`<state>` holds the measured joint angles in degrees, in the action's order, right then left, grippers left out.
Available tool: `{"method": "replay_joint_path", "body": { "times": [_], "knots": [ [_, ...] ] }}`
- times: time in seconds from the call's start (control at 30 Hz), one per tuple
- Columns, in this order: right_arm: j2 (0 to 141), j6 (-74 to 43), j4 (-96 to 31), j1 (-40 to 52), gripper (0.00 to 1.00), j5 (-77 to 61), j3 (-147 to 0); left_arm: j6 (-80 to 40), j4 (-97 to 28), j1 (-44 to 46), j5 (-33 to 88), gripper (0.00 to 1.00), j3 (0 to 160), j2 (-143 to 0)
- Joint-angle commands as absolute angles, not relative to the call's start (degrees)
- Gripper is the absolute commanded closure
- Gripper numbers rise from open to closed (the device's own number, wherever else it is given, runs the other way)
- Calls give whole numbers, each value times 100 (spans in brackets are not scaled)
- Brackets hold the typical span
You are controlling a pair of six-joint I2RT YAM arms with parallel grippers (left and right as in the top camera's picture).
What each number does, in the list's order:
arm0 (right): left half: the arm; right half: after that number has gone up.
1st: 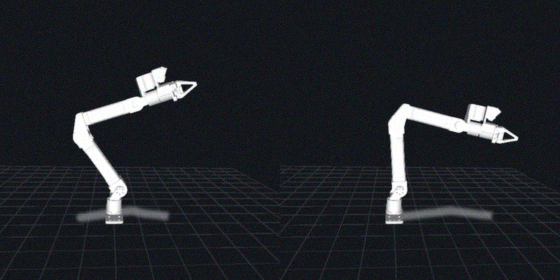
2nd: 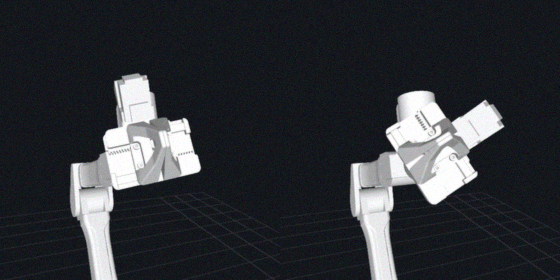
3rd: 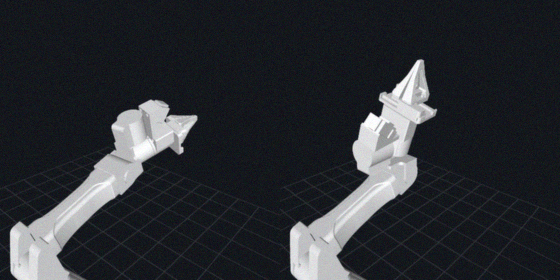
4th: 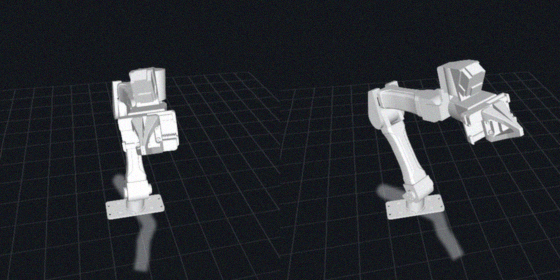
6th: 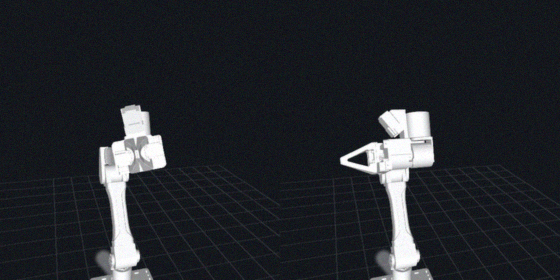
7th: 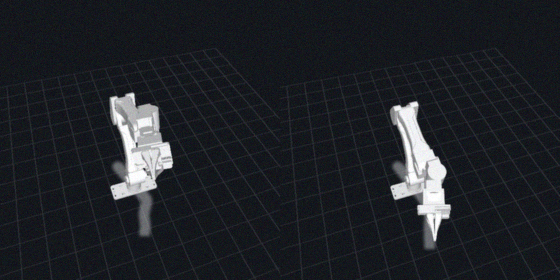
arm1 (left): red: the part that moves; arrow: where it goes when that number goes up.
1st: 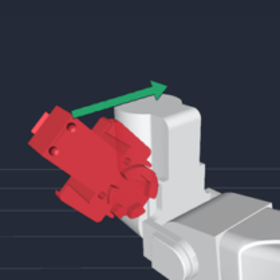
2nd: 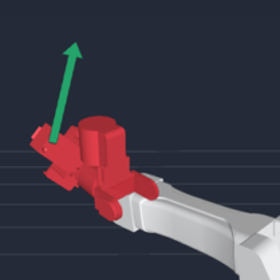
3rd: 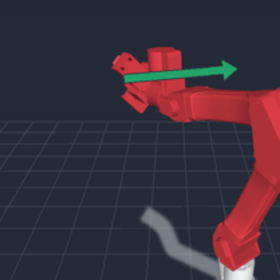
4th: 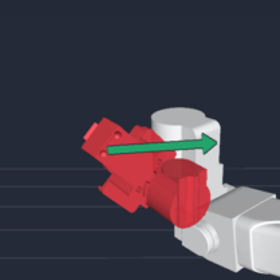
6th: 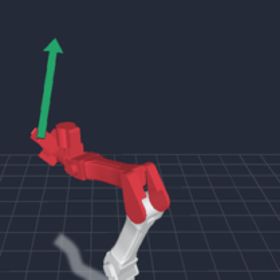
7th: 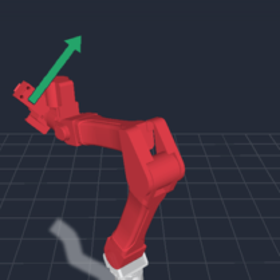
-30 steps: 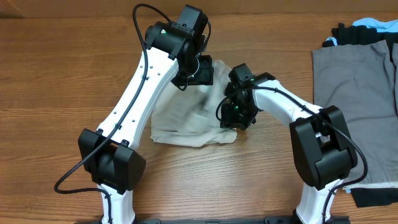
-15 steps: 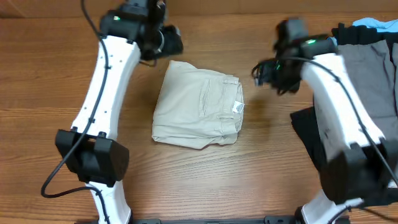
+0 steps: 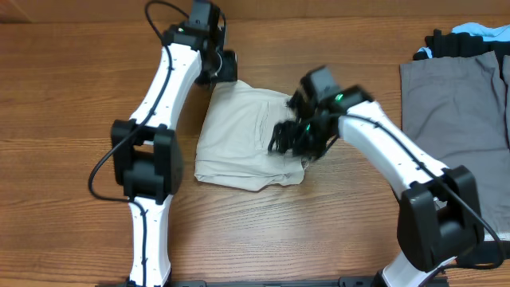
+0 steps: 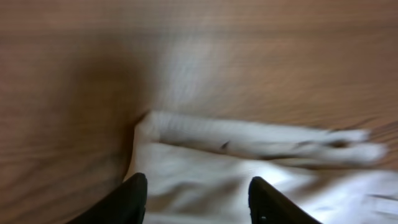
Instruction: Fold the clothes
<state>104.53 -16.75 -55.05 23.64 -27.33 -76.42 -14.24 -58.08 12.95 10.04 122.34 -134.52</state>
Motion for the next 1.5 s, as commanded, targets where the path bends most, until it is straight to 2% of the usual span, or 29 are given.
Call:
{"method": "replay_joint_path", "body": {
  "times": [0.0,0.1,0.2,0.3,0.5,0.57,0.63,0.77,0.83,0.87,0.9,0.93,0.97,1.07,1.17,1.23,1.3,1.47],
  "knots": [
    [10403,-1981,-4952,2473,25,-2860,-6731,-1175,-6274,1317,1035,44,12293,-13867],
    [10403,-1981,-4619,2475,23,-2858,-6119,-1173,-6910,1306,873,44,12293,-14027],
    [10403,-2003,-4508,2394,22,-2615,-5728,-1177,-7940,1297,213,44,12293,-14081],
    [10403,-2003,-4497,2154,19,-2180,-5752,-1225,-8746,1299,-165,48,12272,-14090],
    [10403,-1802,-3892,1162,19,-1249,-6034,-1479,-9675,1313,353,45,12272,-14090],
    [10401,-1704,-4176,891,18,-1262,-6416,-1406,-9684,1319,615,54,12274,-14040],
    [10394,-1623,-4915,823,18,-1308,-6971,-1367,-9647,1319,705,56,12287,-13812],
    [10269,-1629,-6270,829,18,-1544,-8027,-1264,-9240,1302,690,49,12401,-13021],
    [10066,-1621,-6593,845,18,-2718,-8267,-1133,-8525,1304,576,28,12403,-12534],
    [10025,-1614,-6624,858,18,-2974,-8267,-1133,-8368,1304,515,25,12403,-12462],
    [10003,-1605,-6748,904,18,-3341,-8267,-1118,-7867,1304,370,23,12403,-12344],
    [10003,-1605,-6836,939,17,-3457,-8261,-1070,-7677,1302,362,27,12403,-12326],
    [10005,-1608,-6943,1079,17,-3564,-8162,-1063,-7389,1286,364,35,12401,-12352],
    [10009,-1608,-6904,1496,17,-3594,-7900,-1070,-7234,1247,462,38,12396,-12637],
    [10009,-1608,-6281,2231,17,-3594,-7404,-1026,-7487,1245,716,38,12396,-13161],
    [10025,-1636,-5719,2639,14,-3594,-7026,-1007,-7721,1245,786,38,12394,-13474],
    [10156,-1920,-5124,3057,12,-3621,-6536,-1000,-8058,1245,845,42,12394,-13795],
    [10571,-1999,-4974,3111,10,-3511,-6025,-956,-9142,1243,843,43,12387,-14223]
  ]
}}
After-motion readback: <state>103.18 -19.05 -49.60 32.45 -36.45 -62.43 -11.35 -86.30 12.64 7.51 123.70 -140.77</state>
